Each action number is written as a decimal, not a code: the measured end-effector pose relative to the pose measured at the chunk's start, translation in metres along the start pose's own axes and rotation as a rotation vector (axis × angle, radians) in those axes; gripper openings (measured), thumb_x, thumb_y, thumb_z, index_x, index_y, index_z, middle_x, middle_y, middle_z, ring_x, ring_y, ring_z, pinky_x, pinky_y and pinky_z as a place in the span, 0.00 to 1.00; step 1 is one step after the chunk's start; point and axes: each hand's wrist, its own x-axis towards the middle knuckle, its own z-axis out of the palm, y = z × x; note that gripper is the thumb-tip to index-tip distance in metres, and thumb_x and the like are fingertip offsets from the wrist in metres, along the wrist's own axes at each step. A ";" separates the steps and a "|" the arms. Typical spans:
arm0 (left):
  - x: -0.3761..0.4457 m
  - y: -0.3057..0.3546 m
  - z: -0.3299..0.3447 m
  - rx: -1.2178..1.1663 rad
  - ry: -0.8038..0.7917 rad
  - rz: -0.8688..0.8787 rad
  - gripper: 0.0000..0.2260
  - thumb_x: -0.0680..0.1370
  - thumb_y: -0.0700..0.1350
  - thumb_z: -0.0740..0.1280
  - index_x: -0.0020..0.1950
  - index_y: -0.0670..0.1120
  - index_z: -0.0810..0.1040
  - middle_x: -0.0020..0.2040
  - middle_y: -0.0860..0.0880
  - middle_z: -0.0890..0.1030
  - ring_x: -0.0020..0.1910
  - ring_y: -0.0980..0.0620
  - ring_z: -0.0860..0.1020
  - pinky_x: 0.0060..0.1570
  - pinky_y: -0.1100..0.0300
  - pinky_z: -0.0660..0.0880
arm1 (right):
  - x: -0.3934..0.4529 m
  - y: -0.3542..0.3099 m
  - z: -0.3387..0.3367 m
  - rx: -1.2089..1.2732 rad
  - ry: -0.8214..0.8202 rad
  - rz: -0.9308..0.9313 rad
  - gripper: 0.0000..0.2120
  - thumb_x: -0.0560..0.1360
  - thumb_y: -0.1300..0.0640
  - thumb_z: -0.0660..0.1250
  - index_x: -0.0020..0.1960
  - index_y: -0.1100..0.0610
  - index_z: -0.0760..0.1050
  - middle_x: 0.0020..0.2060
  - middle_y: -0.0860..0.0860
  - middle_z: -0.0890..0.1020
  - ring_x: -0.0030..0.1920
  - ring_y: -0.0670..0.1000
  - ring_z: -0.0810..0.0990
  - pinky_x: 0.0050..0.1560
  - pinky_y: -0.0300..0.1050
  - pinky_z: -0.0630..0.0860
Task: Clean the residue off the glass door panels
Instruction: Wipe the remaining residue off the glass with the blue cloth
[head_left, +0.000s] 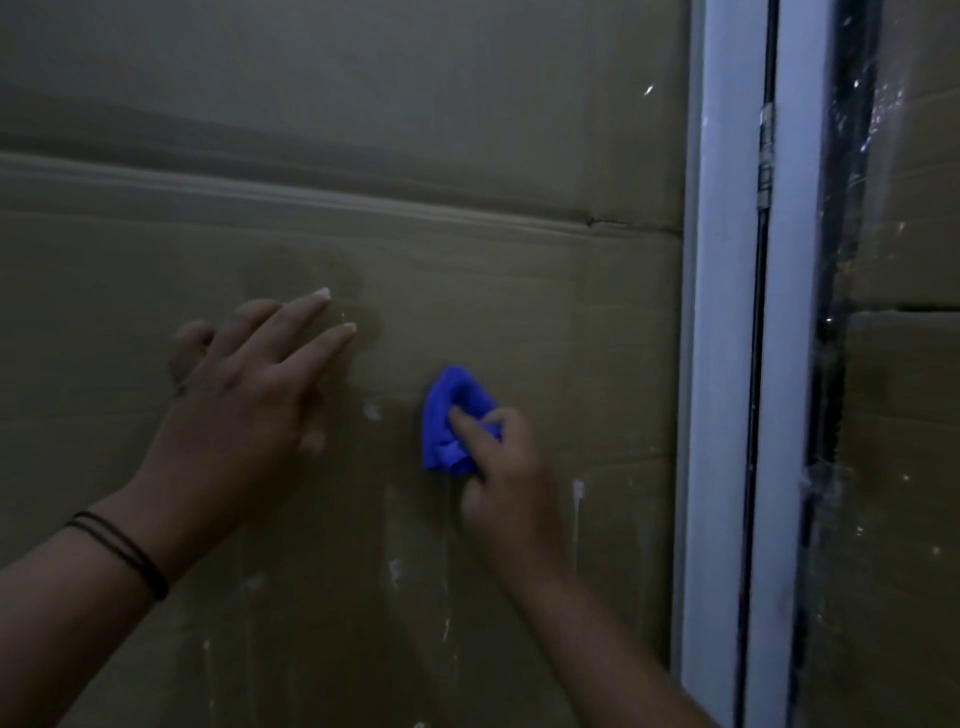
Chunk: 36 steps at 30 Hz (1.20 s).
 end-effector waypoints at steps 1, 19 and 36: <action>-0.002 0.001 0.001 0.004 -0.004 0.005 0.26 0.68 0.47 0.56 0.65 0.45 0.77 0.69 0.42 0.72 0.63 0.39 0.69 0.55 0.43 0.67 | -0.003 -0.010 0.003 0.070 -0.053 -0.020 0.25 0.66 0.68 0.59 0.61 0.57 0.77 0.48 0.53 0.74 0.43 0.47 0.72 0.42 0.34 0.66; -0.012 0.008 -0.002 0.038 0.010 0.073 0.24 0.68 0.44 0.59 0.63 0.44 0.78 0.67 0.42 0.74 0.61 0.40 0.70 0.53 0.49 0.61 | -0.027 0.101 -0.063 -0.082 0.072 0.618 0.21 0.74 0.68 0.56 0.65 0.54 0.71 0.58 0.55 0.71 0.56 0.55 0.72 0.46 0.36 0.63; -0.017 0.009 -0.007 -0.006 -0.053 0.048 0.23 0.71 0.46 0.57 0.63 0.43 0.78 0.67 0.42 0.74 0.62 0.39 0.71 0.55 0.42 0.68 | -0.003 0.096 -0.078 0.022 0.159 0.748 0.21 0.77 0.68 0.56 0.68 0.57 0.69 0.53 0.56 0.71 0.42 0.49 0.71 0.44 0.37 0.67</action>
